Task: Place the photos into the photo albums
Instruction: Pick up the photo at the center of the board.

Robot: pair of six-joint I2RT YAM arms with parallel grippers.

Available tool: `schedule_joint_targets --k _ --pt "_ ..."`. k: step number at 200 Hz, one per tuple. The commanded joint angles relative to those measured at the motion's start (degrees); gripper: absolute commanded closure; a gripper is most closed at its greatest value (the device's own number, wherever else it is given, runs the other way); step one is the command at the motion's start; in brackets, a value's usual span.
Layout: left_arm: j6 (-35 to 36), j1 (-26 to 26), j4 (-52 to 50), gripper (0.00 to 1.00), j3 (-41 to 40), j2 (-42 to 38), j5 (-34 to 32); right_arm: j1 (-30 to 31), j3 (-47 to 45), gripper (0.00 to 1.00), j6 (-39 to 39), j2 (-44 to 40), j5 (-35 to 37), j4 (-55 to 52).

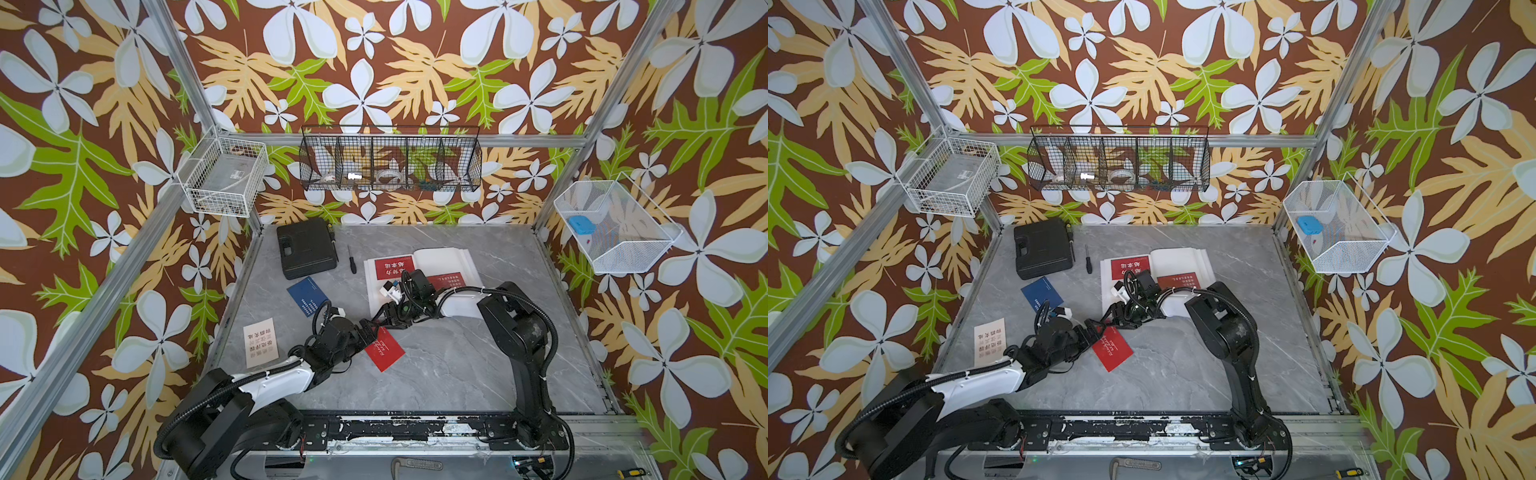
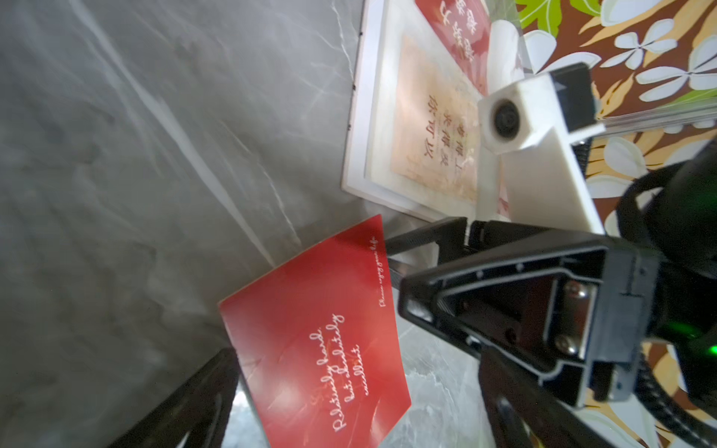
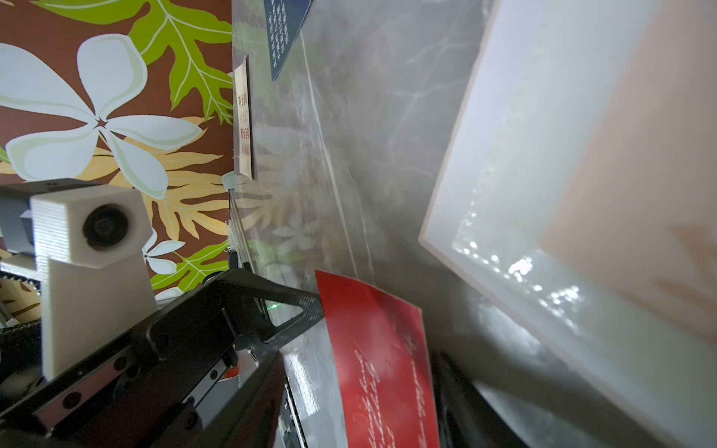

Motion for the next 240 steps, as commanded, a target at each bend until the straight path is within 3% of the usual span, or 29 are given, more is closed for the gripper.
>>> schedule_joint_targets --k 1,67,146,220,240 --pt "-2.3 0.7 -0.4 0.01 -0.7 -2.1 0.9 0.0 -0.8 0.36 -1.7 1.3 6.3 -11.2" --pt "-3.5 2.0 2.2 0.01 -4.0 0.7 2.3 -0.8 -0.7 0.42 -1.8 2.1 5.8 -9.7" --pt "-3.1 2.4 -1.8 0.01 -4.2 -5.9 0.6 -1.5 -0.8 0.77 -2.7 2.7 6.8 -9.7" --pt "2.1 3.0 -9.1 0.01 1.2 -7.9 -0.6 -1.9 0.0 1.0 -1.9 1.1 6.5 -8.4" --pt "5.9 3.0 -13.6 0.01 5.3 -7.7 -1.3 -2.2 0.9 1.0 -2.2 -0.6 6.5 -8.8"
